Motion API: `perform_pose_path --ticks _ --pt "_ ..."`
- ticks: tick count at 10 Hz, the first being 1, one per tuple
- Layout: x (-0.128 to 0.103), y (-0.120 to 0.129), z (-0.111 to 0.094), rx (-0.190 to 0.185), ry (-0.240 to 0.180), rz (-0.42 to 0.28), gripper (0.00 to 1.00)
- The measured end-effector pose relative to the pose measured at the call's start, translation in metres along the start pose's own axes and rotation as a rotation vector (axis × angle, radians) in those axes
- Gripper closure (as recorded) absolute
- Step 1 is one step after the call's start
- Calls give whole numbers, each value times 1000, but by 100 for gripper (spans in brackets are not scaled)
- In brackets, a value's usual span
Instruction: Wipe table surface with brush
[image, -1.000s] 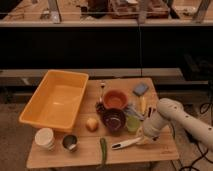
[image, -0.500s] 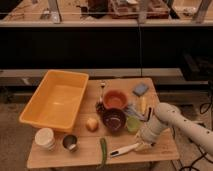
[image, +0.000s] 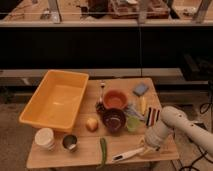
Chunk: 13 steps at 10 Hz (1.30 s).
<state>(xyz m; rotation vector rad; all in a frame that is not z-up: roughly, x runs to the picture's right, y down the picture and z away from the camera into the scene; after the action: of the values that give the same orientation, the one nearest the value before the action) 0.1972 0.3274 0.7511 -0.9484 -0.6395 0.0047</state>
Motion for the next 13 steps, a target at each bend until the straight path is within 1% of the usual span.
perform_pose_path --ticks 1,5,6,8,11,12,13 --pt "7 4 -4 4 5 10 100" --pt "49 23 -29 34 28 75 100" --pt "60 24 -35 44 41 98 100" --pt "70 22 -43 64 62 127 100" --pt "80 11 -66 109 97 162 100" --pt "88 6 -74 125 116 185 100" --pt "93 0 -80 131 134 196 100"
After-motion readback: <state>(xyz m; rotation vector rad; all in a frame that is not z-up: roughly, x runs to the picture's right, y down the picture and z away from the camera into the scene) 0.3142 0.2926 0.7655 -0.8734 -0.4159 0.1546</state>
